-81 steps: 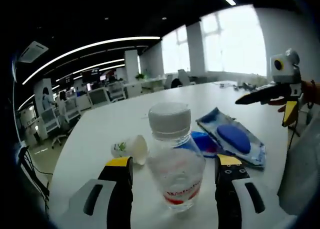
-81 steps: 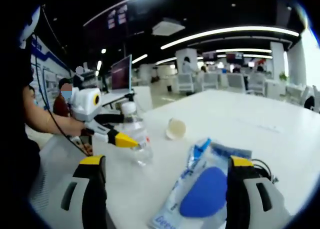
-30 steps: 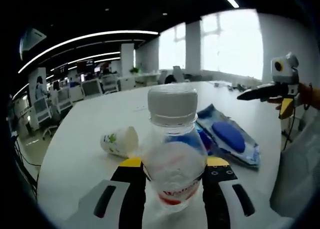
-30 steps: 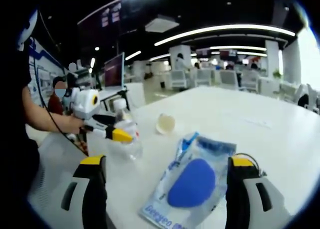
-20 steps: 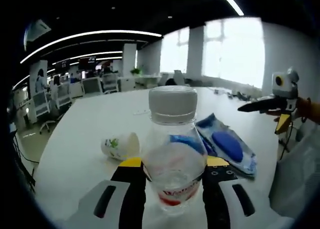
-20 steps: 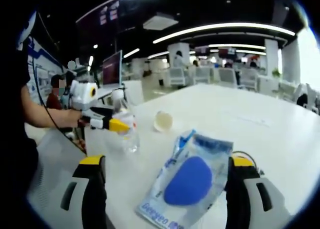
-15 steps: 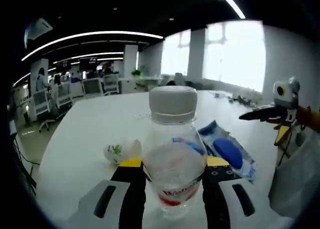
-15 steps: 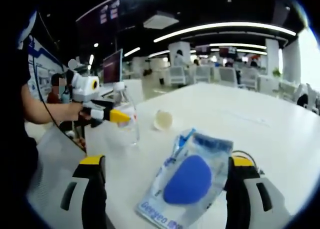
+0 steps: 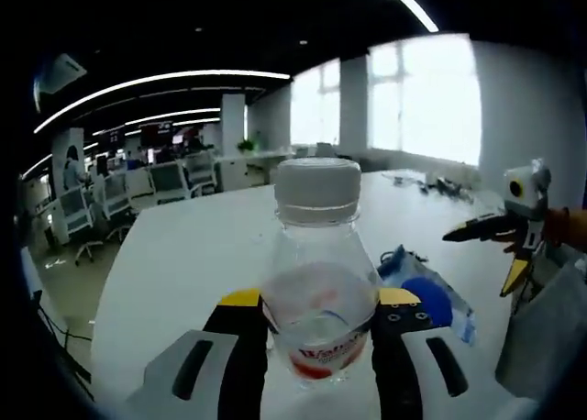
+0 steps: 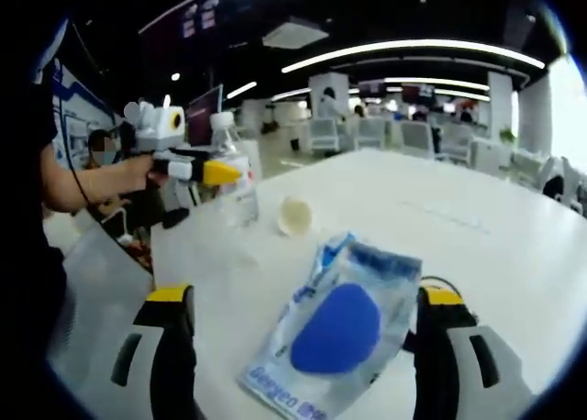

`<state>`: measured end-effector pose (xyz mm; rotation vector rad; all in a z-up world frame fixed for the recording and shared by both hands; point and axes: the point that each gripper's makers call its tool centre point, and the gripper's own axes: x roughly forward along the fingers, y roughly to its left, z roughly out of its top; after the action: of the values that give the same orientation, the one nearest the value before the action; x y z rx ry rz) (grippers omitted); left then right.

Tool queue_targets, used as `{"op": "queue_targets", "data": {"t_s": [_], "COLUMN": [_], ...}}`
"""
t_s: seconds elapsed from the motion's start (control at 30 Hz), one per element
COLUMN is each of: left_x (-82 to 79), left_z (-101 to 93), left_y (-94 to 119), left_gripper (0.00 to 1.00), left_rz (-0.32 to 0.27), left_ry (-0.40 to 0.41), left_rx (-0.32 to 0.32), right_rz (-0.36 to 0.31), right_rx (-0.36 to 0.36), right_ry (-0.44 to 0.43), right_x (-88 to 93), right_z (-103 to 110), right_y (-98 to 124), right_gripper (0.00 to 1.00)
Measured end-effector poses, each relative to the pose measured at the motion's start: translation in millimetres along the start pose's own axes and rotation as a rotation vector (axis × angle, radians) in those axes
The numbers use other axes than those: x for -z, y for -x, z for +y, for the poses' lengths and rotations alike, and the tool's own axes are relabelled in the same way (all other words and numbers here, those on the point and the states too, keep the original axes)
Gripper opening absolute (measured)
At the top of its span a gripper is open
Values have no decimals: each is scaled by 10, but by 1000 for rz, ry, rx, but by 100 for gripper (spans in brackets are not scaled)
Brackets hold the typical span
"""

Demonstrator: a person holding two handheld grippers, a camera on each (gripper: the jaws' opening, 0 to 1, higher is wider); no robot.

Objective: Arrange the tabletop items into an orderly group along one side of the table until the central work area is clear of visible clutter.

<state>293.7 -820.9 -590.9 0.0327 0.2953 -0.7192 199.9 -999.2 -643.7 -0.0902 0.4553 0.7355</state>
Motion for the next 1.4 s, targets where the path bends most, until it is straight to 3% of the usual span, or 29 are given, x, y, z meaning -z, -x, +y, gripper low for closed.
{"op": "queue_targets", "data": {"t_s": [0.2,0.5,0.77,1.4], "left_x": [-208,-319,-499,-521], "left_z": [51,145,287,755], "left_y": [-64,-211,-374,-809], "left_gripper": [42,42,42,42], "left_rz": [-18,-14,-47,-44], "left_ry": [23,-8,-24,-4], "left_rx": [12,16,4,-50], "right_rz": [5,7,8,28], "right_rx": [-2,-1,-2,-1], "right_ry": [-6,-30,-37,-60], "right_x": [21,70,91,178], "right_z": [-10,-39,-69,-222], "right_y": [6,-21,-56,-166], "right_gripper": [99,99,99,98]}}
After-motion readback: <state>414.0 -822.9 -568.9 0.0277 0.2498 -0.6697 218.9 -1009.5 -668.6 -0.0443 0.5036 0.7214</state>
